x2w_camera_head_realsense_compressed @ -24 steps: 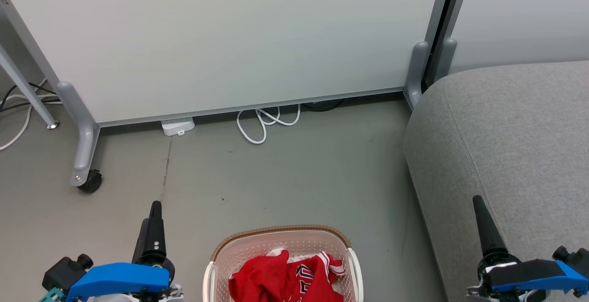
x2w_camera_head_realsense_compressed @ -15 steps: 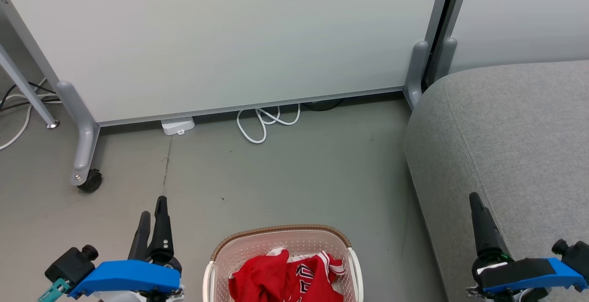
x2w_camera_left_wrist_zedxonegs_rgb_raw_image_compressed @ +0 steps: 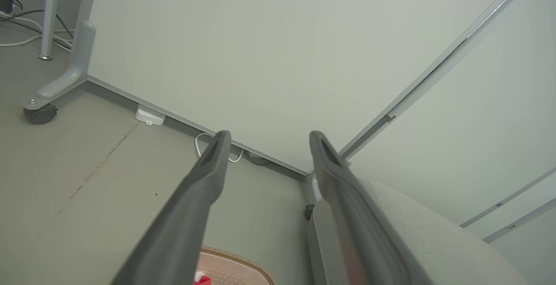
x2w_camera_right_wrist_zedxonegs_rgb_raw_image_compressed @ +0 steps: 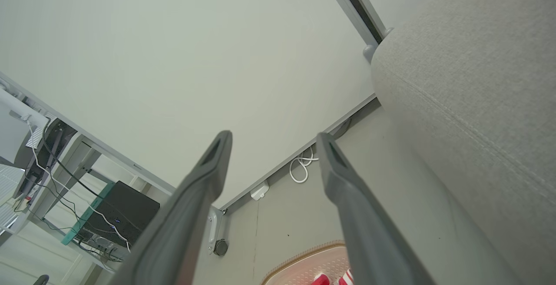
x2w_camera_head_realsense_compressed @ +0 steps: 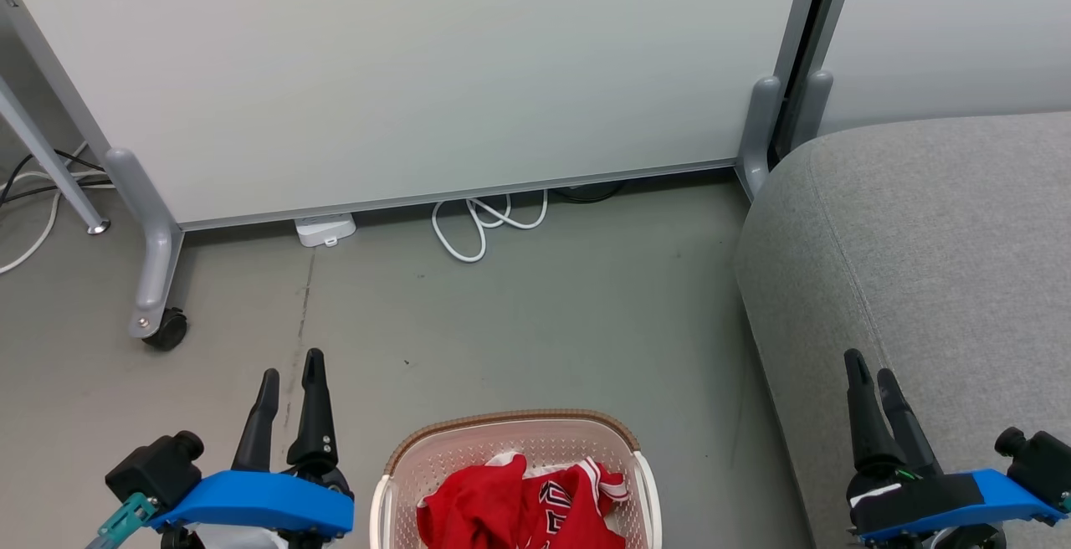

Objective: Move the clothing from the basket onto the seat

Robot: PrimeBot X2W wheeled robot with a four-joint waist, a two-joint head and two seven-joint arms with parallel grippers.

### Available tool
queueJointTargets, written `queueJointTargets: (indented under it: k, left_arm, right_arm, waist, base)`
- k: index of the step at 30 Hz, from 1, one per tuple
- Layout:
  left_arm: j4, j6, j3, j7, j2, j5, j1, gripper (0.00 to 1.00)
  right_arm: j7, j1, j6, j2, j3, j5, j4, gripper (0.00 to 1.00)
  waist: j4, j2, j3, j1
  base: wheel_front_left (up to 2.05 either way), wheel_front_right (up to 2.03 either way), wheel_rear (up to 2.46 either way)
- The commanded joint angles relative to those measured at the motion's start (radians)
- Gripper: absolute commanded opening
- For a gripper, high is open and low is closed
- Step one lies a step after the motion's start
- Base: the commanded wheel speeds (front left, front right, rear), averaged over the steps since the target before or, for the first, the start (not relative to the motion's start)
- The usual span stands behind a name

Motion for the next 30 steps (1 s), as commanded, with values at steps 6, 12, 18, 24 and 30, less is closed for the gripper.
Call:
queueJointTargets:
  k: [6,12,18,24,30]
  left_arm:
    - [-0.011,-0.002,-0.014,-0.024,0.006,0.096,-0.004,1.00]
    - [0.005,-0.006,-0.023,-0.041,0.005,0.149,0.000,1.00]
    - [0.020,-0.010,-0.033,-0.056,0.004,0.204,-0.005,1.00]
    - [0.032,-0.013,-0.037,-0.068,0.004,0.245,-0.005,1.00]
    - [0.042,-0.016,-0.043,-0.084,0.003,0.293,-0.008,1.00]
  right_arm:
    - [-0.025,0.005,0.005,-0.009,0.008,-0.091,-0.018,1.00]
    - [-0.041,0.010,0.004,-0.010,0.013,-0.155,-0.019,1.00]
    - [-0.057,0.013,0.005,-0.011,0.019,-0.219,-0.019,1.00]
    - [-0.068,0.017,0.004,-0.011,0.022,-0.266,-0.018,1.00]
    - [-0.083,0.019,0.004,-0.011,0.024,-0.321,-0.014,1.00]
  waist:
    - [0.002,0.0000,-0.003,0.0000]
    - [0.004,0.0000,-0.005,0.0000]
    - [0.006,0.0000,-0.006,0.0000]
    - [0.006,0.0000,-0.007,0.0000]
    - [0.006,0.0000,-0.006,0.0000]
  base:
    - [0.00,0.00,0.00]
    - [0.00,0.00,0.00]
    - [0.00,0.00,0.00]
    - [0.00,0.00,0.00]
    - [0.00,0.00,0.00]
